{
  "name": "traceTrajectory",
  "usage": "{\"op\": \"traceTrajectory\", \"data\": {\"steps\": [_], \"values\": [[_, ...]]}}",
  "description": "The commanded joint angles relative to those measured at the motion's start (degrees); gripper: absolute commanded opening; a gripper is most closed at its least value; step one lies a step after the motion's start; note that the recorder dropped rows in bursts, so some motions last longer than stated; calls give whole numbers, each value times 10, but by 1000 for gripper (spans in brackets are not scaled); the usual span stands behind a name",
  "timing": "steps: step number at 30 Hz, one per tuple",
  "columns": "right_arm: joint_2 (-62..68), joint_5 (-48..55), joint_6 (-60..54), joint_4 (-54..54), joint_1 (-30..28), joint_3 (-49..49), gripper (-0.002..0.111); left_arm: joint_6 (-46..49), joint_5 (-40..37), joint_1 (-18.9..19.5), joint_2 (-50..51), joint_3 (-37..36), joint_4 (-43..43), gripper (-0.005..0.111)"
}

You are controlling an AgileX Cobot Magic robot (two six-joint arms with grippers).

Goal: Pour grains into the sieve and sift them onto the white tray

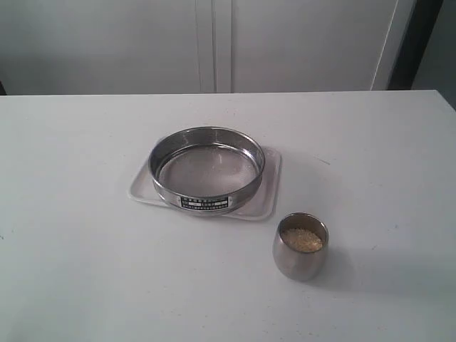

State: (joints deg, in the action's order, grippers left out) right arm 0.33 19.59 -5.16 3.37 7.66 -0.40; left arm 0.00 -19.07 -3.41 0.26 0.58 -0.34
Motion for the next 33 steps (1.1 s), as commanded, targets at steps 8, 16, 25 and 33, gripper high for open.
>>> {"op": "traceTrajectory", "data": {"steps": [8,16,25,33], "values": [[-3,-32,-12,-19,-4,4,0,0,-2,0,-3,-6,-7,0],[-3,-169,41,9,-4,4,0,0,-2,0,-3,-6,-7,0],[-3,-377,184,13,-4,4,0,0,-2,0,-3,-6,-7,0],[-3,-412,214,11,-4,-51,0,0,-2,0,-3,-6,-7,0]]}}
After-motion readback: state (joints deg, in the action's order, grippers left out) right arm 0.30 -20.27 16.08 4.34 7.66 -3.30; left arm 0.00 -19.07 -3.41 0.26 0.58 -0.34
